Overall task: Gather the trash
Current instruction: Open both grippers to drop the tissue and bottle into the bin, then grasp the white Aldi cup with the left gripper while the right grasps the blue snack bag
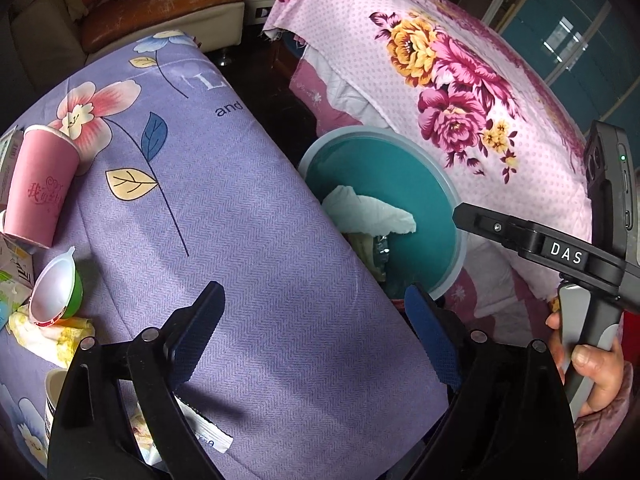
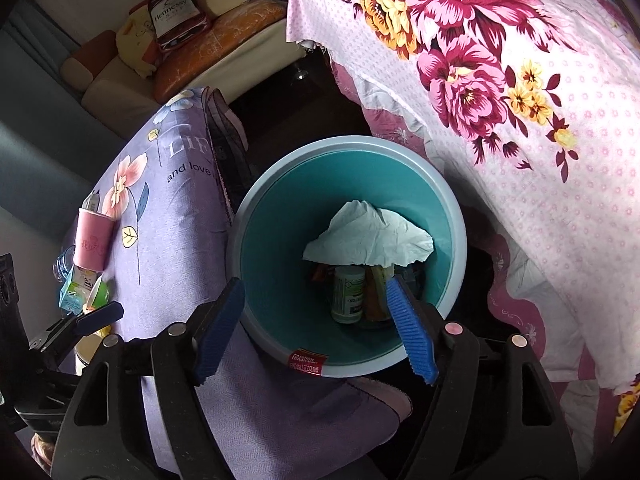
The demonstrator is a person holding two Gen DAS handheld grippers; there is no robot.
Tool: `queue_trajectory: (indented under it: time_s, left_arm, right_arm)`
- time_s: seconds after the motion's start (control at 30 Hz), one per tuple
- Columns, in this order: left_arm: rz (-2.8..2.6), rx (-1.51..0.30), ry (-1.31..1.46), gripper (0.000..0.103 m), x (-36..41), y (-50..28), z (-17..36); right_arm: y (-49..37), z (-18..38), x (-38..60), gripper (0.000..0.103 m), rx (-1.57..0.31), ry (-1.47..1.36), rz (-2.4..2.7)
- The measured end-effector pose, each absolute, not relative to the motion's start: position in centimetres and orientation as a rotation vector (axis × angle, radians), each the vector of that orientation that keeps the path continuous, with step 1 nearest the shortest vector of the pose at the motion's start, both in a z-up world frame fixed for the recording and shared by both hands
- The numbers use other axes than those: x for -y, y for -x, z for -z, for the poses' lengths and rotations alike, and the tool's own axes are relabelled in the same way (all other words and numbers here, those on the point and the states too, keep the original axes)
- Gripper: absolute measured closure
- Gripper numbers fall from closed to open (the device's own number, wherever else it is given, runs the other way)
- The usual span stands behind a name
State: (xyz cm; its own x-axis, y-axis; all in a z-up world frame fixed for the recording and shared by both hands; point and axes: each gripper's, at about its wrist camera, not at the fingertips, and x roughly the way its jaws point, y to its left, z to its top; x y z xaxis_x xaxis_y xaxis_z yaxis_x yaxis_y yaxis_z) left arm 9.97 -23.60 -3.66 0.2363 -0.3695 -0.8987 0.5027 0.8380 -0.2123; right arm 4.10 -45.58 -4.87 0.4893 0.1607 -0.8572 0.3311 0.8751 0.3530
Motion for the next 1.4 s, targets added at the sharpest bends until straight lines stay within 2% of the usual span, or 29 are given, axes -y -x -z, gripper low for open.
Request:
queue_trajectory:
  time_s: [0.67,1.13,1.4]
  left_arm:
    - [0.511,-1.139,-0.01,0.011,12.5,-7.7,1.4]
    - [0.449,-1.061,0.018,0.011,3.4,-6.2,-0.1]
    - [0.4,-1.108,-0.134,0.011,0.7,-5.9,3.0]
  right_arm:
    - [-3.7,2.2,35.8,0.021,-1.143,-0.411,0.007]
    - [-3.8,2.0,26.7,0.02,-1.224,-0.319,-0.118]
    - [-3.8,3.6,22.3,0.02,-1.308,-0.32,-0.215]
